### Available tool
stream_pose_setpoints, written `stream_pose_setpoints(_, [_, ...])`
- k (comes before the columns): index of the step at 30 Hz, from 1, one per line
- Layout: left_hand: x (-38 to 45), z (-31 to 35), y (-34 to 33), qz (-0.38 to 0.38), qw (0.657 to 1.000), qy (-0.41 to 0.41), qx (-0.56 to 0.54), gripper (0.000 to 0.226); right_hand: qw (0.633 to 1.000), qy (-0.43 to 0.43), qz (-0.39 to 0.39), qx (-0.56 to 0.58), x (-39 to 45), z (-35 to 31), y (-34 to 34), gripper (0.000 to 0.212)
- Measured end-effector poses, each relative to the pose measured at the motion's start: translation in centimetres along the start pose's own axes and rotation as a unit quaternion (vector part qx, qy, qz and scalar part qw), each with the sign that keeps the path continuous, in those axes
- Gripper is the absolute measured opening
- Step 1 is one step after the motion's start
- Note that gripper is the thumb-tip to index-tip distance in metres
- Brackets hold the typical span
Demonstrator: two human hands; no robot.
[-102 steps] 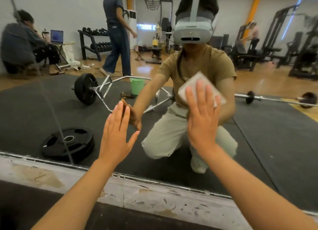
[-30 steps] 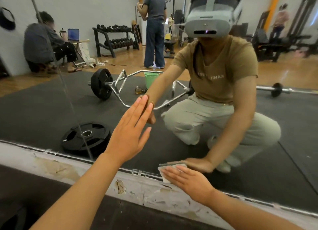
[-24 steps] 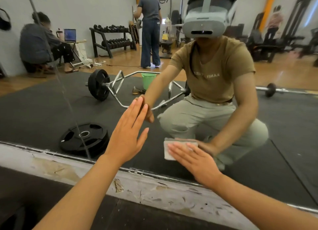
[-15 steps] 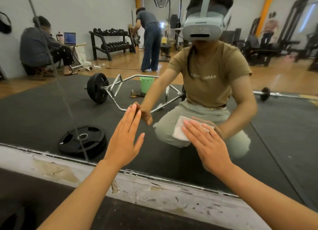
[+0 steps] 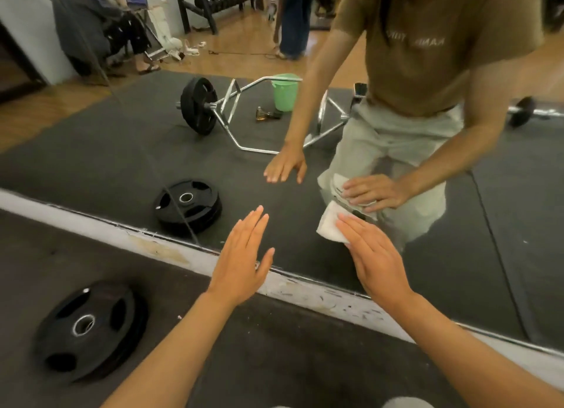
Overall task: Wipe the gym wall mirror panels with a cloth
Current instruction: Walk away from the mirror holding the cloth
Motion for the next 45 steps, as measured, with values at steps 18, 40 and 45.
stream_pose_setpoints(18, [-8.6,15.2,22.9,-0.219,0.962,0.143,-0.075,0.071,0.922,-0.236,-0.279,0.128,0.4,-15.2,19.9,0.038])
stream_pose_setpoints(40, [-23.2,4.8,28.7,-0.169,0.883,0.414,-0.141,0.059,0.828,-0.112,-0.540,0.101,7.9,-30.0,12.3,0.049])
stream_pose_setpoints(45, [-24.9,-0.3,30.8,-0.137,0.842,0.503,-0.136,0.060,0.815,-0.017,-0.561,0.143,13.1,-33.8,6.4,0.042])
Point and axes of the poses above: each hand's wrist, its own x-axis towards the middle knuckle, its own y-axis out of the back of the hand, z = x × y, the point moved 3 cm from there along x, towards the middle knuckle, and after that the axes turned 3 degrees about -z, right-handed, at the moved point
